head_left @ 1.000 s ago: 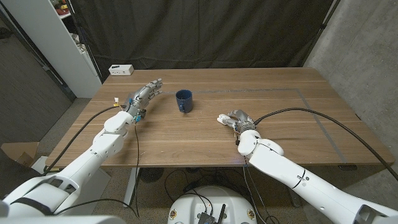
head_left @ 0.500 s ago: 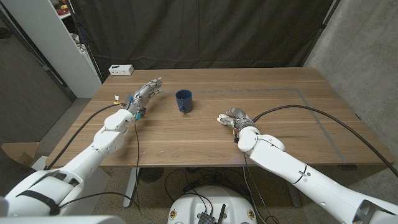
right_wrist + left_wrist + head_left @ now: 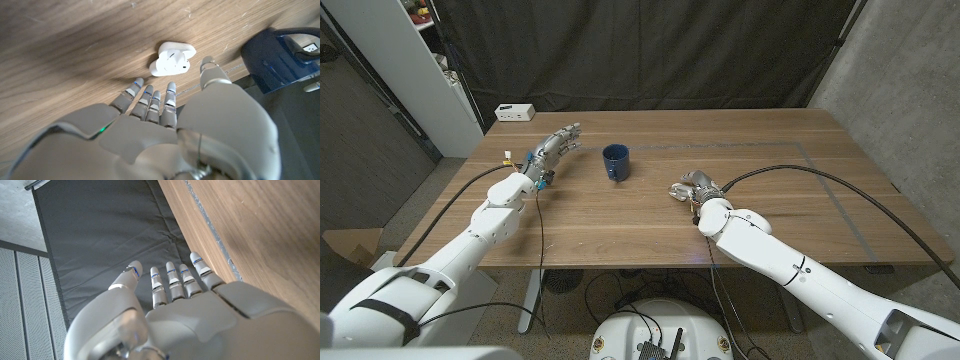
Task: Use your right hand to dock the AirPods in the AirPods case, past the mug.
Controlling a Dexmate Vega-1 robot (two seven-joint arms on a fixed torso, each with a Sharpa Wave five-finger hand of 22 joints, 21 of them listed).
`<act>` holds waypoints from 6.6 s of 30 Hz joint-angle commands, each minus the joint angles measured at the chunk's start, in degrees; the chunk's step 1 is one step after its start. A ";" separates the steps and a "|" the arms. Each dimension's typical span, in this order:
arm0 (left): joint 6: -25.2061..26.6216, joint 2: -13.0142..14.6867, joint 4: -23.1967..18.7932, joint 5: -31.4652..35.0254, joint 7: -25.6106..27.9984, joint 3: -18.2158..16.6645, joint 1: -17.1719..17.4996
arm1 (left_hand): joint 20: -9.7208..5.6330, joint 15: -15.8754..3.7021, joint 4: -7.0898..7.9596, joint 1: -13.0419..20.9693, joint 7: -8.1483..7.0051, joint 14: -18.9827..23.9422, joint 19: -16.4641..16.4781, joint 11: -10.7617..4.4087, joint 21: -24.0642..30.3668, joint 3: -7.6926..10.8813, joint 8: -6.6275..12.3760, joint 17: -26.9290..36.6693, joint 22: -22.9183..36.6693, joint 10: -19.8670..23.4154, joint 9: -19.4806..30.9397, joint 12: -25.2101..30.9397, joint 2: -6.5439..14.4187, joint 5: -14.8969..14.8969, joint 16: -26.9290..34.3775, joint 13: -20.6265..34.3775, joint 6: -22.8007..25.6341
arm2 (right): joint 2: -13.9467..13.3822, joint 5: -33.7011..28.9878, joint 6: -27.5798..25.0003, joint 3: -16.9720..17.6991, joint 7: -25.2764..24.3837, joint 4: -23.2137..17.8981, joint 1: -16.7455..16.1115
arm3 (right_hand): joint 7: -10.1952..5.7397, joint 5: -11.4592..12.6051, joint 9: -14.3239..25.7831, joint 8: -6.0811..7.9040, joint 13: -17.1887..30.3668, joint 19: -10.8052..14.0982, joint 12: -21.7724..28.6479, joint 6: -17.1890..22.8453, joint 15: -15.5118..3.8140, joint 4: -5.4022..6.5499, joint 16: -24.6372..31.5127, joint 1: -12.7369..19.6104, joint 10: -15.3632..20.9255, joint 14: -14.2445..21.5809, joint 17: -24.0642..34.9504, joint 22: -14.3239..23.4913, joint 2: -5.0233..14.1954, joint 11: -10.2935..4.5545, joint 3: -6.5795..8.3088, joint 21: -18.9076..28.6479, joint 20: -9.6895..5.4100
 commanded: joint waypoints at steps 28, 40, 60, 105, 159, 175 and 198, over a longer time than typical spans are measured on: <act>0.41 -0.36 0.83 -0.46 -1.08 0.27 -0.09 | 0.01 -1.22 -0.23 -0.23 0.20 0.46 0.47 0.00 -0.58 0.09 0.61 0.11 0.17 0.21 0.14 0.43 0.06 0.24 0.01 -0.16 2.08 | 0.50 4.26 -3.46 1.16 -3.88 -0.26 -0.82 | -0.65 -0.06 -0.07 1.02 0.14 0.81 0.81 1.64 -1.33 -1.36 0.42 5.09 2.32 1.93 0.06 0.03 1.73 -0.86 3.70 0.26 -0.25; 0.72 -0.73 1.08 -0.17 -0.98 0.65 -0.57 | -0.01 -1.30 -0.21 -0.32 0.58 0.50 0.51 0.00 -0.70 0.08 0.55 0.12 0.18 0.22 0.13 0.45 0.05 0.22 0.04 -0.20 2.21 | 0.32 5.00 -2.99 2.06 -4.93 -0.29 -1.81 | -1.22 0.08 -0.08 1.18 0.05 1.32 0.89 2.29 -1.77 -1.57 0.58 6.63 2.81 2.58 0.03 0.01 2.51 -1.18 5.03 0.38 -0.72; 0.54 -0.89 1.53 -0.26 -1.68 0.77 -0.84 | 0.01 -1.25 -0.26 -0.33 1.08 0.49 0.59 0.04 -0.88 0.13 0.48 0.12 0.19 0.25 0.12 0.49 0.10 0.22 0.03 -0.26 2.39 | -0.37 5.91 -2.93 3.42 -6.68 -2.16 -3.66 | -2.19 0.55 -0.10 1.20 -0.05 1.79 0.96 3.02 -2.64 -1.63 0.60 9.44 3.49 3.24 -0.06 -0.01 3.45 -1.61 7.44 0.40 -1.37; 1.63 1.53 -4.96 -0.24 1.70 -0.37 3.15 | 0.18 -1.26 -0.30 -0.43 0.51 0.55 0.77 -0.07 -1.31 0.19 0.24 0.12 0.23 0.23 0.13 0.55 0.17 0.21 0.04 -0.38 2.33 | -13.84 -8.39 5.66 -1.70 10.59 -4.78 0.87 | -15.18 -0.03 2.08 6.93 0.79 3.04 1.94 20.61 -6.42 -0.31 2.66 8.43 7.00 5.51 0.25 0.08 0.55 -10.29 4.07 0.24 -3.84; 3.55 1.47 -6.64 -0.04 3.25 -0.06 3.93 | 0.50 -1.26 -0.21 -0.70 0.76 0.48 0.81 0.18 -1.82 0.19 0.24 0.14 0.28 0.17 0.16 0.60 0.13 0.19 0.01 -0.45 2.75 | -11.76 -9.01 1.46 -3.37 17.07 -2.48 4.96 | -15.11 -0.26 0.79 5.31 1.18 2.09 2.01 24.64 -6.46 0.13 3.55 7.33 8.06 4.80 1.24 0.12 2.97 -11.00 3.23 0.13 -3.58; 3.70 1.40 -7.08 -0.15 3.59 -0.10 4.25 | 0.54 -0.81 -0.14 -0.87 0.97 0.35 0.77 0.29 -2.00 0.15 0.11 0.14 0.29 -0.04 0.16 0.54 0.08 0.19 -0.01 -0.48 2.50 | -12.51 -6.44 5.21 -1.32 15.85 -2.25 3.70 | -14.10 -0.57 0.69 5.46 1.24 2.56 2.82 27.92 -6.91 0.16 4.63 6.81 10.65 6.20 1.47 0.12 3.31 -11.41 2.28 0.44 -3.95; 4.06 0.96 -6.88 0.39 3.94 0.38 3.55 | 0.47 -0.88 -0.18 -0.92 0.97 0.36 0.82 0.30 -2.18 0.18 0.04 0.11 0.30 -0.03 0.16 0.58 0.05 0.21 -0.01 -0.49 2.37 | -13.77 0.42 10.00 4.25 14.80 -2.62 -0.93 | -14.76 -0.47 0.74 2.19 1.16 2.48 1.45 23.38 -6.64 -0.48 4.12 7.08 8.43 4.85 1.05 0.11 3.13 -10.98 1.50 0.24 -3.87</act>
